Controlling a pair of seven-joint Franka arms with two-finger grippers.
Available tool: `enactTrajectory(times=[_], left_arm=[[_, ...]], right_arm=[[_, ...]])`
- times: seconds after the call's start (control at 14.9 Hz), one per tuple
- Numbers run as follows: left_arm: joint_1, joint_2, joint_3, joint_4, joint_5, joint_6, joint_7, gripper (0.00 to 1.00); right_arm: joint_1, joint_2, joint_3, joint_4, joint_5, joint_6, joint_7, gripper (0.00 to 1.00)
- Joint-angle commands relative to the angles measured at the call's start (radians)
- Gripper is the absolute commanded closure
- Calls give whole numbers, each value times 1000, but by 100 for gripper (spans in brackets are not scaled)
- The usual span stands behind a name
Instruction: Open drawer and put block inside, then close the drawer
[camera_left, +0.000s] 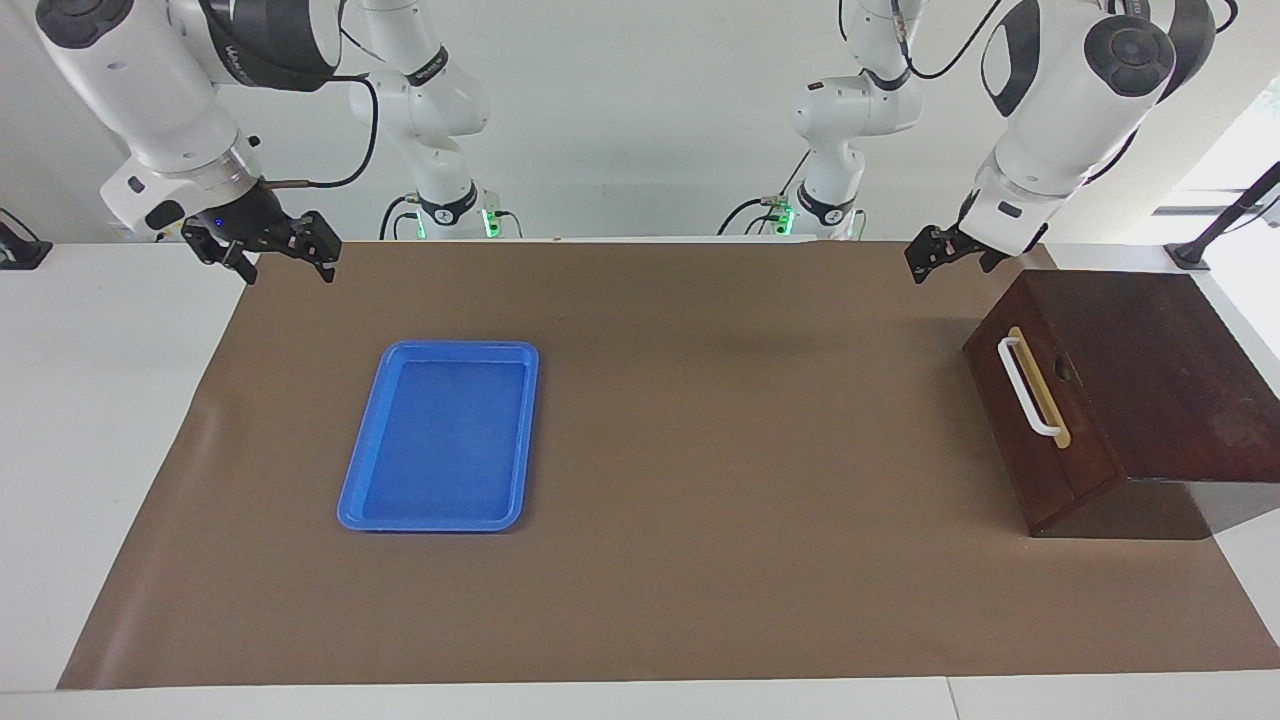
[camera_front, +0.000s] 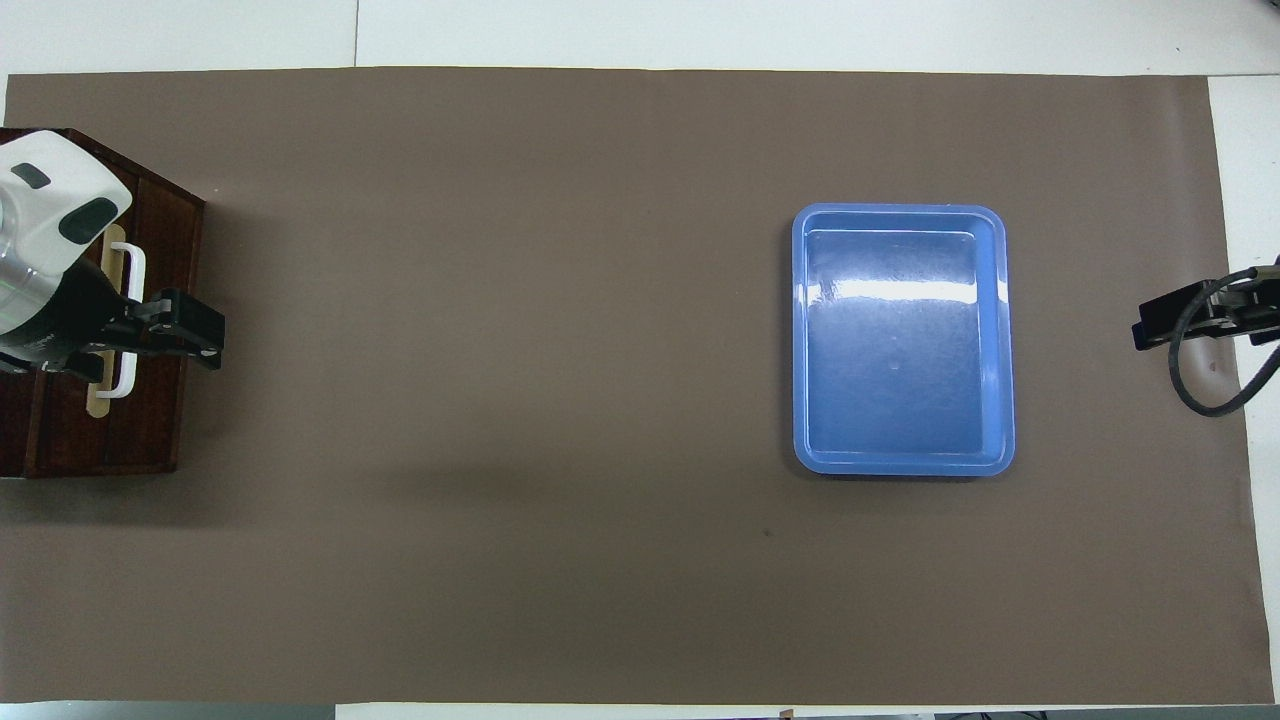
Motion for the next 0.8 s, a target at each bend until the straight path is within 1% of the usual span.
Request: enactTrajectory(times=[0.0,0.13,0.2,0.4,0.47,0.74], left_arm=[[-3,14,10,27,-10,-4,11,0],[-1,17,14,27,-48,46,10,0],[-3,17,17,25,-48,60,10,0],[-1,14,20,27,-47,27,10,0],[-1,13,36,28,-50,22,11,0],[-12,10,48,27,-53,31,8,0]], right_arm=[[-18,-22,11,-24,-6,21,7,0],[-18,-22,13,-24,-6,20,7,0],[-18,-22,13,-23,-6,21,7,0],[-18,-22,13,-23,-6,20,5,0],[-18,-22,13,-24,-6,21,5,0],[-19,-22,13,-23,-6,21,5,0]])
